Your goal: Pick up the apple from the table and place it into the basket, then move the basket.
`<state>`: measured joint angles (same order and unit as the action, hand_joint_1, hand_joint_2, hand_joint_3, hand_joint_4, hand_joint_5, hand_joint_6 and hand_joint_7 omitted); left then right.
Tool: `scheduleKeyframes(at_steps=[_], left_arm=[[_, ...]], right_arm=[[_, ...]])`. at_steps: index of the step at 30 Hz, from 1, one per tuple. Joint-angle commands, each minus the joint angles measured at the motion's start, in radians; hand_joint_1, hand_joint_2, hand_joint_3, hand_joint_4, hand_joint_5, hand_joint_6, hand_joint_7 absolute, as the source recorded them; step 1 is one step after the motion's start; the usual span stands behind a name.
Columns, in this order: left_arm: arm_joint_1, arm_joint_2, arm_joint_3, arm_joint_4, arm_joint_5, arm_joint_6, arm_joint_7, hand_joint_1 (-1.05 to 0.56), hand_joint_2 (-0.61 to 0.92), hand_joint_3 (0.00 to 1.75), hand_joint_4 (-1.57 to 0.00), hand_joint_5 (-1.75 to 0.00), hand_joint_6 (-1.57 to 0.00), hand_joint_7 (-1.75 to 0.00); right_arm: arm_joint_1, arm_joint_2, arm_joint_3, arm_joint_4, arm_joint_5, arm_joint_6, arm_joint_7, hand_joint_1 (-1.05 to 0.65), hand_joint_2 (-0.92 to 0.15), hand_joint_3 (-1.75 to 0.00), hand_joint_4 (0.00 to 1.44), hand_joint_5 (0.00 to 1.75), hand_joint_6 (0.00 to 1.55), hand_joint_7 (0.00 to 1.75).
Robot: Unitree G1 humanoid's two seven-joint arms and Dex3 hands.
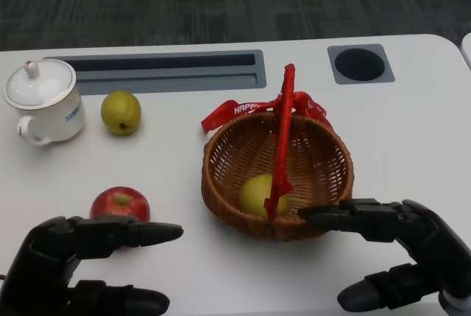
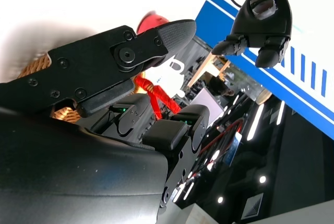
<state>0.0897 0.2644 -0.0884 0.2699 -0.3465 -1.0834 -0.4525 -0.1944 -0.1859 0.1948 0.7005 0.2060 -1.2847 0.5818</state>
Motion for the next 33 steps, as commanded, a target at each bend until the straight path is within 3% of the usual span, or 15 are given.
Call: scheduleKeyframes(at_steps=[1,17,24,33], left_arm=[[0.007,-0.002,0.009,-0.009,-0.013,0.009,-0.017,-0.35,0.69,0.00,-1.12,-0.06,-1.03,-0.03],[0.031,-0.022,0.050,-0.023,0.043,0.013,-0.014,-0.39,0.70,0.00,-1.09,-0.02,-1.01,-0.01],[-0.020,-0.019,0.234,0.021,0.423,-0.020,0.130,-0.70,0.71,0.00,-0.43,0.00,-0.41,0.00],[-0.175,0.045,0.266,0.245,0.645,0.000,0.313,-0.76,0.70,0.00,-0.33,0.00,-0.33,0.00]], right_arm=[[0.016,-0.013,0.012,-0.011,0.027,0.016,0.016,-0.26,-0.80,0.00,0.80,0.01,0.74,0.01],[0.010,0.013,0.011,-0.002,-0.020,0.048,0.013,-0.27,-0.81,0.00,0.79,0.00,0.71,0.00],[0.013,0.013,0.009,-0.009,-0.025,0.052,0.011,-0.29,-0.81,0.00,0.80,0.00,0.72,0.00],[0.024,0.001,0.004,-0.030,-0.037,0.073,0.009,-0.31,-0.82,0.00,0.81,0.00,0.72,0.00]])
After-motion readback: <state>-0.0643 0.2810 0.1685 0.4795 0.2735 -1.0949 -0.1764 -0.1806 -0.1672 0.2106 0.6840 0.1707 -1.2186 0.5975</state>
